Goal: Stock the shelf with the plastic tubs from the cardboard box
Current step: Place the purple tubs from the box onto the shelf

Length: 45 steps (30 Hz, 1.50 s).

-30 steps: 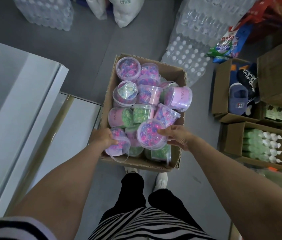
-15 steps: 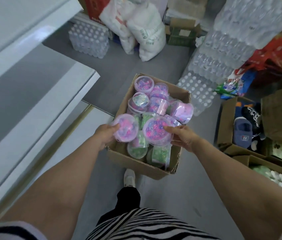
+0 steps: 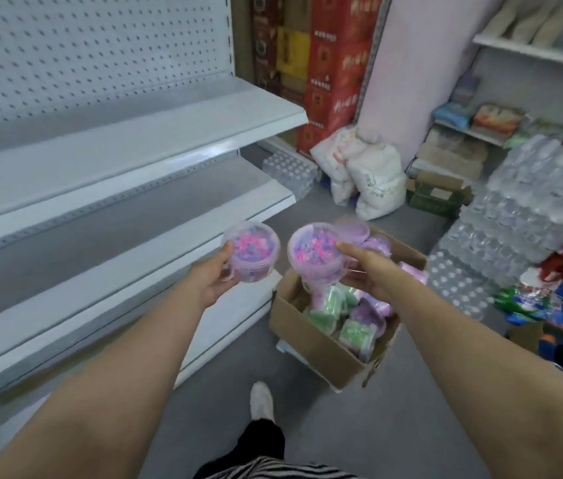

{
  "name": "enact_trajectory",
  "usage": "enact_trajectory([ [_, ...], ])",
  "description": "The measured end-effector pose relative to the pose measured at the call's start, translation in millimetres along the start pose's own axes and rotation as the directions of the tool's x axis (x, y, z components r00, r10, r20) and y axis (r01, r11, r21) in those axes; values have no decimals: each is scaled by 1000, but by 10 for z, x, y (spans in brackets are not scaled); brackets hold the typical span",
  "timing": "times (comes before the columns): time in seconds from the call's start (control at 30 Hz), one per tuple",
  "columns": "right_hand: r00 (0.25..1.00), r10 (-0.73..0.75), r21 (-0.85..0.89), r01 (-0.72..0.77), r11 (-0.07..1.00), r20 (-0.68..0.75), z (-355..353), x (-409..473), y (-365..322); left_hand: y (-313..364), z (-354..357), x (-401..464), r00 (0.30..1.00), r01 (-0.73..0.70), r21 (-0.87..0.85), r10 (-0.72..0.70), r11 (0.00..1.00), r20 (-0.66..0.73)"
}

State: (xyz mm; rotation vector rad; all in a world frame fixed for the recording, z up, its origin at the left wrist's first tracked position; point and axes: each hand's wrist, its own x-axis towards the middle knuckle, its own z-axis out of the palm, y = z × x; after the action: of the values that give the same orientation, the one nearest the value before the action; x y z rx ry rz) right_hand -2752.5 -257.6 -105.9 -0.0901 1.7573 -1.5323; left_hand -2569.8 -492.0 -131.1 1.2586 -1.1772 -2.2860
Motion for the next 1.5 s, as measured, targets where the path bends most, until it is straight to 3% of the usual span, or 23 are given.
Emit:
enact_trajectory([
  [0.27, 941, -129, -71, 158, 985, 313, 1403, -372, -585, 951, -1136, -1069, 967, -202, -197, 163, 959, -198],
  [0.57, 814, -213, -5, 255, 967, 540, 3601, -875, -969, 1837, -2819, -1996, 830, -452, -234, 310, 861, -463],
  [0.7, 770, -195, 0, 245, 970, 607, 4540, -1030, -926, 2070, -3698, -2248, 781, -478, -205, 307, 854, -544],
  [0.93, 761, -142, -19, 198, 980, 633, 5878, -1193, -679, 2307, -5000, -2422, 725, -457, -133, 282, 879, -628],
  [1.27, 773, -115, -48, 185, 982, 624, 6703, -1337, -478, 2495, -5908, -2420, 697, -407, -6, 306, 914, -649],
  [1.33, 770, -113, -53, 188, 981, 629, 6776, -1358, -462, 2487, -5961, -2354, 619, -370, 129, 348, 920, -704],
  [1.4, 770, -115, -56, 192, 980, 628, 6829, -1390, -451, 2456, -5927, -2320, 494, -320, 272, 405, 907, -770],
  [1.5, 774, -110, -72, 197, 978, 623, 6878, -1412, -437, 2427, -5855, -2278, 368, -295, 470, 552, 832, -748],
])
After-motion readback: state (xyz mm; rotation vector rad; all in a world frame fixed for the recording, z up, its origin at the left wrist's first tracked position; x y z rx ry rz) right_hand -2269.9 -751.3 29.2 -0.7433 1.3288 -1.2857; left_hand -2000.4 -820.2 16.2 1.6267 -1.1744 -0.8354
